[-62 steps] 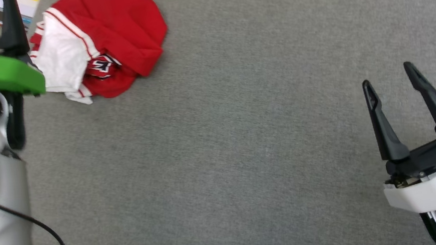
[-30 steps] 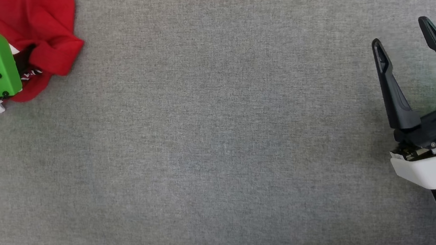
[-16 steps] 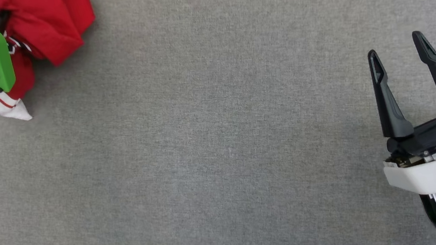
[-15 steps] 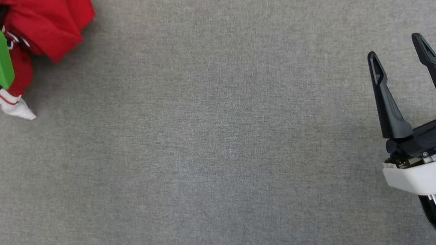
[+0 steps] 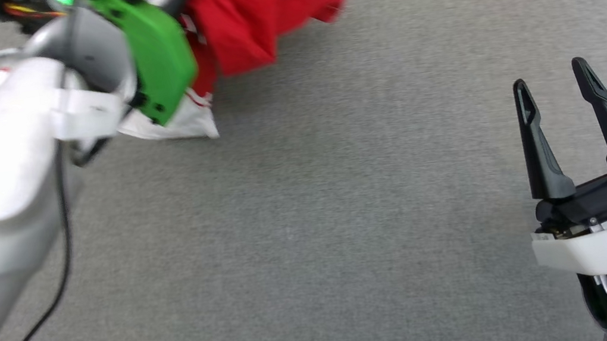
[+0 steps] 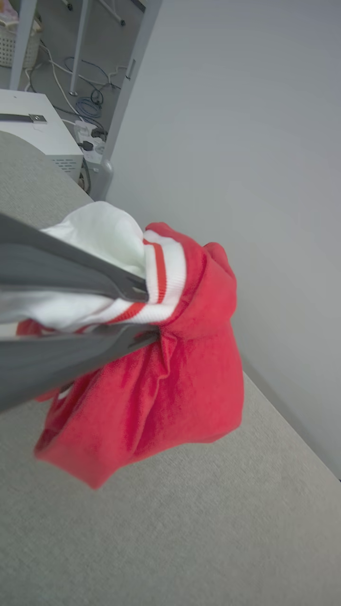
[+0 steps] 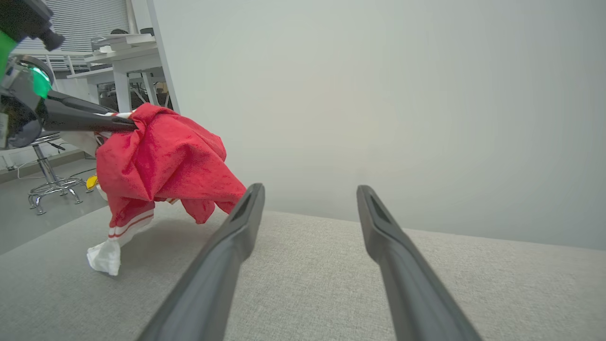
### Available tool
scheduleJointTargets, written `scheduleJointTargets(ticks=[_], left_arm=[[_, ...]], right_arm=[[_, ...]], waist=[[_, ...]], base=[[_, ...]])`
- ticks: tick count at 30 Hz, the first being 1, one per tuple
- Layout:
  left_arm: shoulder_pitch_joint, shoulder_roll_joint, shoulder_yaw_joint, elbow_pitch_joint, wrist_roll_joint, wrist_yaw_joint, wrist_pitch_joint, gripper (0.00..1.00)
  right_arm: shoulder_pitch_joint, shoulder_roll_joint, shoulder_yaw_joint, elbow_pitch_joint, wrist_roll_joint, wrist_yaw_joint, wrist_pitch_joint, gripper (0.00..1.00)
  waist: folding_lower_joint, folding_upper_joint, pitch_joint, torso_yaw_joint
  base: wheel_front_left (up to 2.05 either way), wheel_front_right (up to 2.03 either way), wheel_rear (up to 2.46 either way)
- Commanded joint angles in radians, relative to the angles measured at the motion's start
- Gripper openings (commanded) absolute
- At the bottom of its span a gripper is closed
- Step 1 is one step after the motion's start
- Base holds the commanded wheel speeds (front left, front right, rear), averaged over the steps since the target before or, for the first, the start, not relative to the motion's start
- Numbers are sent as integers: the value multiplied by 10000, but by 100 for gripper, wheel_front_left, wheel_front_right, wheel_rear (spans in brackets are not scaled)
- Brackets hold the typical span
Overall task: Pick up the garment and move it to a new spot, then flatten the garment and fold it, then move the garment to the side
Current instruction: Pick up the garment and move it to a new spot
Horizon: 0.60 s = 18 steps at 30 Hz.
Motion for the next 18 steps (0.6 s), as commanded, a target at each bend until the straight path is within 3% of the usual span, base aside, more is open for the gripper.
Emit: scheduleJointTargets(ticks=[1, 11, 18], left_arm=[[-205, -292, -280, -88, 175, -29, -133, 0], [-291, -2800, -2530, 666, 411, -29, -1246, 0], [537, -4506, -3287, 1665, 707, -29, -1538, 0]], right_arm=[[9, 8, -73, -10, 149, -7, -23, 100], [-51, 11, -620, -55, 728, -7, -23, 100], [-160, 12, -987, -187, 967, -7, -23, 100]], waist=[[1, 0, -73, -759], [1, 0, 343, -1979], [1, 0, 657, -2374]], base=[[0, 0, 0], [0, 0, 0], [0, 0, 0]])
